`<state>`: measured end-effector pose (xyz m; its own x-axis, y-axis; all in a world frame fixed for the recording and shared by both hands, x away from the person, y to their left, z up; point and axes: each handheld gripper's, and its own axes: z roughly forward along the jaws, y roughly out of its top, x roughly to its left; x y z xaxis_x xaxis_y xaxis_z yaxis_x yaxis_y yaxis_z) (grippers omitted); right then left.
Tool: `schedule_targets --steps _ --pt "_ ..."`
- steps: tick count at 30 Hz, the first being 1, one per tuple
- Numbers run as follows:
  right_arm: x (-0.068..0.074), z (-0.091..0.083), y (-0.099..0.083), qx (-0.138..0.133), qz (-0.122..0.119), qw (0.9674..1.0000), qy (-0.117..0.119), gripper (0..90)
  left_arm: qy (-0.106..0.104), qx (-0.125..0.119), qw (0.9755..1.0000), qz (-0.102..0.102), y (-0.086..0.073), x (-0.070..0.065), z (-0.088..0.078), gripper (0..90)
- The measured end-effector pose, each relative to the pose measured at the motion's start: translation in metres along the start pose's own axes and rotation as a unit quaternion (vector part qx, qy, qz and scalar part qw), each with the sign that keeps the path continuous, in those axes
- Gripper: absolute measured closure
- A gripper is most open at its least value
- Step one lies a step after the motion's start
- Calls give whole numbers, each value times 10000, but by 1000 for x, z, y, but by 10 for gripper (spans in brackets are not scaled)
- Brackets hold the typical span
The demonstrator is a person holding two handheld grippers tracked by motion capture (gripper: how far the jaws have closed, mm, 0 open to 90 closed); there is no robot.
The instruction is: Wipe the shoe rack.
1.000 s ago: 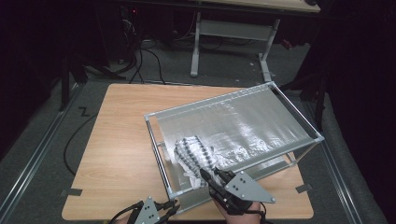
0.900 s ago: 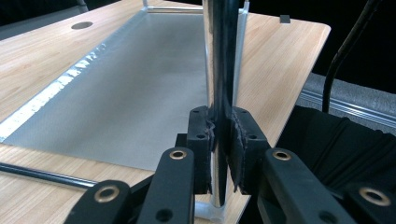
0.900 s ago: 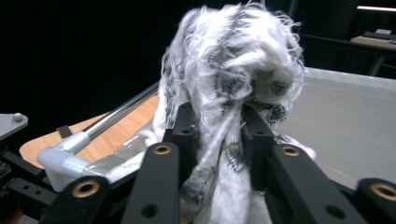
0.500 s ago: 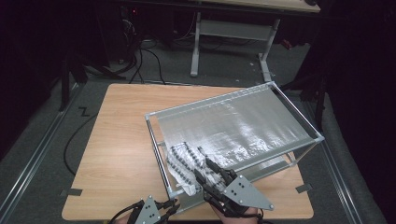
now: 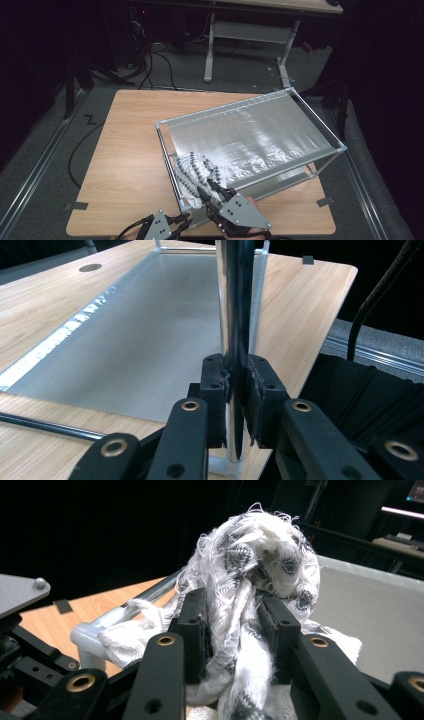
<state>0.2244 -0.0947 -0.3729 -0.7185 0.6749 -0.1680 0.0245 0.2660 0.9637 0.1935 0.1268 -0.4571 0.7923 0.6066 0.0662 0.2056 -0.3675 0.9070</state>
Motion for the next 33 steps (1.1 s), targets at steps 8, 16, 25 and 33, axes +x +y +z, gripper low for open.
schedule_targets --steps 8,16,25,33 --pt "6 3 1 122 -281 9992 -239 701 49 59 10000 33 -1 -1 -5 791" --pt "-5 1 -3 167 -296 9986 -409 709 172 331 9992 137 -4 3 -25 789" --pt "-31 -10 -9 241 -235 9962 -804 711 216 234 9995 -13 -12 16 -34 792" --pt "-70 -28 -19 329 -24 9904 -1341 709 335 233 9992 -43 -14 25 -37 792"
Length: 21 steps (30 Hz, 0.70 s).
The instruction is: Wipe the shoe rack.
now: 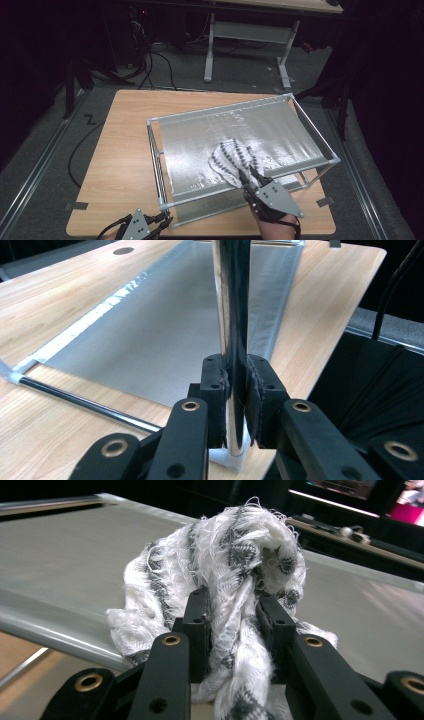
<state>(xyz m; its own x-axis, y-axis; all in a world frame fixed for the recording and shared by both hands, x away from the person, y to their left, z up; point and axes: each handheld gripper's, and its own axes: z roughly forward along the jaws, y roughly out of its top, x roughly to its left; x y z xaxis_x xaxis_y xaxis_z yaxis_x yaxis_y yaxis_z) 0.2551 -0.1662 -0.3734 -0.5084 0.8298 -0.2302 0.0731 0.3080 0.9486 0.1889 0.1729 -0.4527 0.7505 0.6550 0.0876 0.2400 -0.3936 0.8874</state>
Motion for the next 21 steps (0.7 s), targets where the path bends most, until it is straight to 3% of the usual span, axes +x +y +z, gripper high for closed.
schedule_targets --steps 10,16,21 --pt "-55 -8 -15 155 309 9967 -733 709 125 -3 9999 -116 -2 8 -2 792" --pt "-90 -14 -25 231 560 9914 -1160 709 126 -10 9998 -146 -2 8 -2 793" --pt "-112 -20 -31 274 655 9865 -1473 708 138 -13 9998 -159 -2 8 -2 793"
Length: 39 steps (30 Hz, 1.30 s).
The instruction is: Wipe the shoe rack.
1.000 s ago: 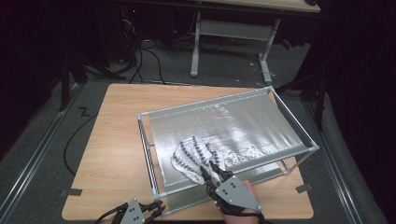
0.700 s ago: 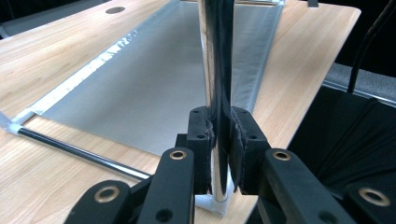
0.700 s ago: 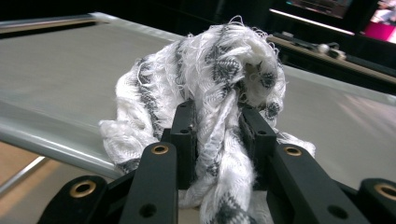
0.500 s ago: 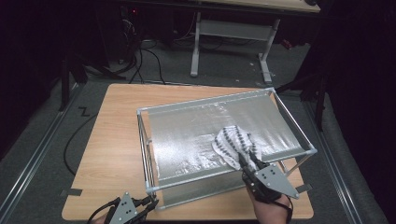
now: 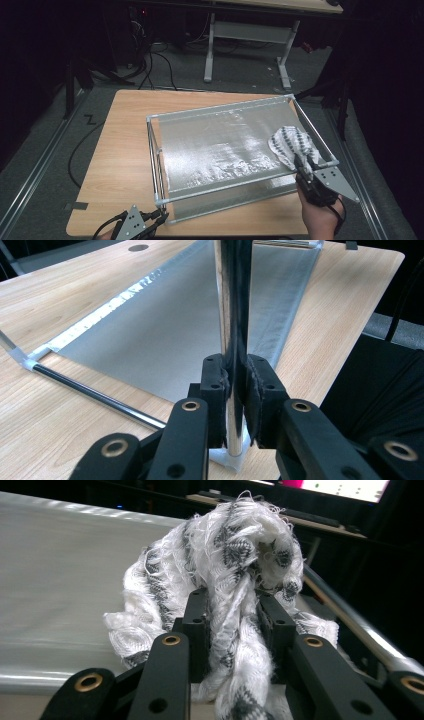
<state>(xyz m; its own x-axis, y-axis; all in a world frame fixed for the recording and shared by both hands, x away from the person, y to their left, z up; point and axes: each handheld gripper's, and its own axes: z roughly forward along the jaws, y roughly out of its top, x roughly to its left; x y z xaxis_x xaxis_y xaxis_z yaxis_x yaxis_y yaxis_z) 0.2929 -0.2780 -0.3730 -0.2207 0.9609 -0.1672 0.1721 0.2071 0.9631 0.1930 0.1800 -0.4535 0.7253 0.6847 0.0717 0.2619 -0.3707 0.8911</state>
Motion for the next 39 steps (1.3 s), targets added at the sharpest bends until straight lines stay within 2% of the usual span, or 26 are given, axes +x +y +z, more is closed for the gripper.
schedule_targets --steps 7,11,15,23,29,35,39 --pt "-33 0 -3 47 208 9988 -449 709 -1 -2 10000 -24 0 0 0 793" --pt "-42 -1 -6 47 312 9981 -535 708 4 -6 10000 -10 0 0 0 792" --pt "-41 0 -5 54 286 9982 -530 703 16 0 10000 -3 0 0 0 792" --pt "-41 0 -7 21 385 9986 -373 699 1 -8 10000 -68 0 0 1 795" --pt "-40 1 -6 36 444 9986 -273 698 -51 -34 9998 -199 0 0 1 801" --pt "-39 4 -5 27 478 9986 -216 698 -99 -70 9998 -166 2 -8 7 801" --pt "-31 5 -4 24 382 9992 -122 699 -119 -86 9998 -131 4 -11 11 800"
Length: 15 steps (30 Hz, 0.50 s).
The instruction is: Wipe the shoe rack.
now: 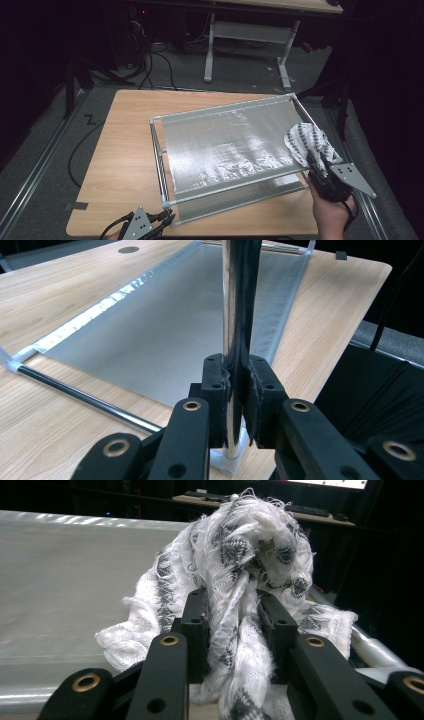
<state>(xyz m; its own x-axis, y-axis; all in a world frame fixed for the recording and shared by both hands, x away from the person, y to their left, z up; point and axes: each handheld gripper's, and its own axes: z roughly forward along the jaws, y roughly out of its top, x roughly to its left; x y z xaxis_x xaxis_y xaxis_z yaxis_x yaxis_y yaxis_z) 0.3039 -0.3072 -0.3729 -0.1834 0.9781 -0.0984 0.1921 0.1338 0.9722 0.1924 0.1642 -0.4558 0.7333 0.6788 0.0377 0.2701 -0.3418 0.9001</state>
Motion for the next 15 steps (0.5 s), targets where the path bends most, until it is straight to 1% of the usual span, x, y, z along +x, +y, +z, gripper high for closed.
schedule_targets --steps 3,7,15 --pt "8 1 0 -13 -59 9999 88 699 19 -9 10000 66 0 -2 1 797" --pt "24 2 2 -17 -163 9994 318 698 6 -29 10000 85 0 -2 1 797" --pt "58 0 7 6 -392 9965 744 697 -50 -36 9998 163 1 -6 4 795"
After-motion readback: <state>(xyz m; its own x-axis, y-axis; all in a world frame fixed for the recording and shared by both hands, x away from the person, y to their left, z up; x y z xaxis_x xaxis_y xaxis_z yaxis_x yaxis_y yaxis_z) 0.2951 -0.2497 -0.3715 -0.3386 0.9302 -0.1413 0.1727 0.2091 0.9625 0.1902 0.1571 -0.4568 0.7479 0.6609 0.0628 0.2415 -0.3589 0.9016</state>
